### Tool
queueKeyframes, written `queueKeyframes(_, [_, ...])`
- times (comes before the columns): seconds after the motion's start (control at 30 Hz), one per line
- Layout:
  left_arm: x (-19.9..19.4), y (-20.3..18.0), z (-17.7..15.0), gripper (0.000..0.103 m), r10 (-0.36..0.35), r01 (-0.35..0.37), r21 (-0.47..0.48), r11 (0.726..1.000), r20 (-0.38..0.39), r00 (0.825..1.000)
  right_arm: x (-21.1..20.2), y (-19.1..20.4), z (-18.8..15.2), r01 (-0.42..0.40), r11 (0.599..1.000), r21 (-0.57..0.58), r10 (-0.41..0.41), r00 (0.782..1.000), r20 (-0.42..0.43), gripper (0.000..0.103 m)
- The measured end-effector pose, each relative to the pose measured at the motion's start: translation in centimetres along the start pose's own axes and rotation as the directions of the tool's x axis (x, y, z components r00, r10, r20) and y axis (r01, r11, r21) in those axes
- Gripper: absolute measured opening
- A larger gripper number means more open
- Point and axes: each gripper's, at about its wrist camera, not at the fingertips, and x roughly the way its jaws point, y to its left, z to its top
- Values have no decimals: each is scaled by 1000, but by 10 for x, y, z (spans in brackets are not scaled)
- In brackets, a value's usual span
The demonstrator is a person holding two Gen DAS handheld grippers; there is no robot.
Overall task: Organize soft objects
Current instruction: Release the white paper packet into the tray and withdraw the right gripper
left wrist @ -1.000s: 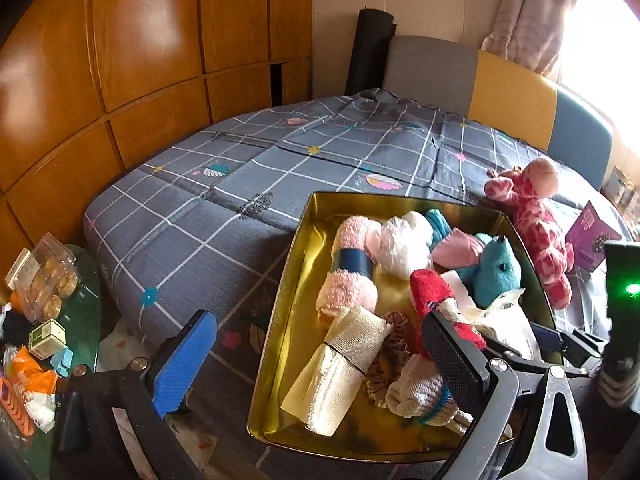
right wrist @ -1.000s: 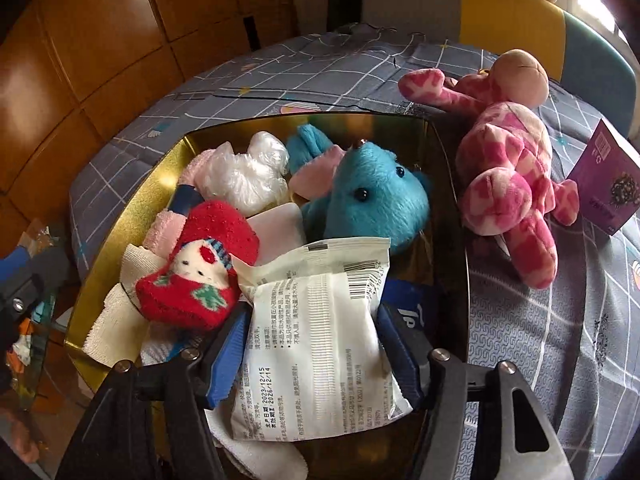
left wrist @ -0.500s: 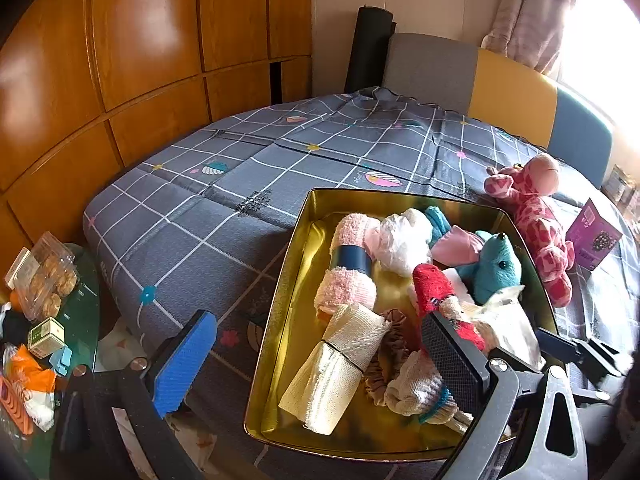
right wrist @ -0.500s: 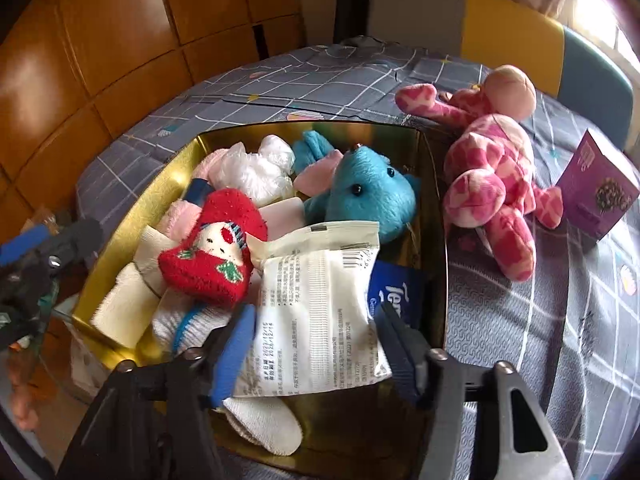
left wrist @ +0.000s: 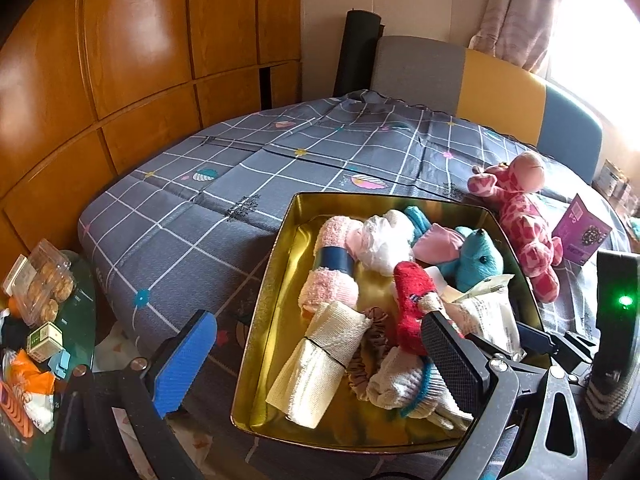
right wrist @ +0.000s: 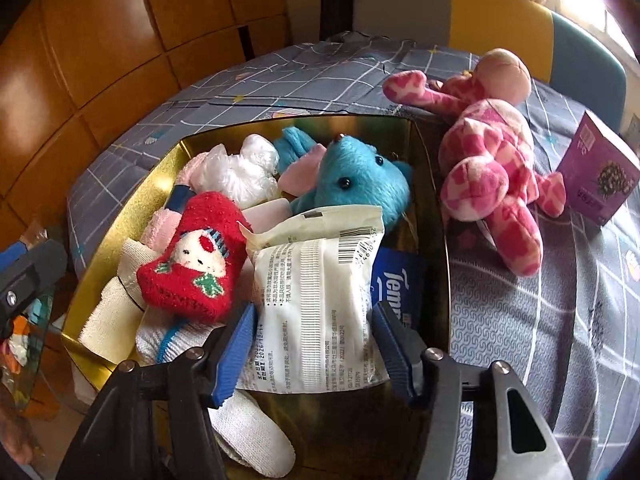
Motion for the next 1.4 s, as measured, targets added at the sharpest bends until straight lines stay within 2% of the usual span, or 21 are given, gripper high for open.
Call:
queueKeyframes(0.17, [-5,-7,-1,103,-9,9,17,1000,7,1000,-7,-1,-4,0,1000,7,0,1000,16,62])
queueKeyframes(0.4, [-14,-16,-5,103,-27,27,35,999,15,1000,-40,-4,-13,22,1000,11,-23,993,114,67])
queueKeyframes(0.6, [-25,-25,-10,103,-51,50,39,998,32,998,-67,-13,-32,125,990,71,-136,974,183,67])
queueKeyframes(0.8, [-38,-34,-16,103,-97,96,24,995,57,994,-77,-26,-47,175,977,120,-196,961,195,67])
queueKeyframes(1.4, [-43,-39,-19,103,-91,89,36,995,59,994,-79,-24,-50,167,980,104,-186,962,201,67])
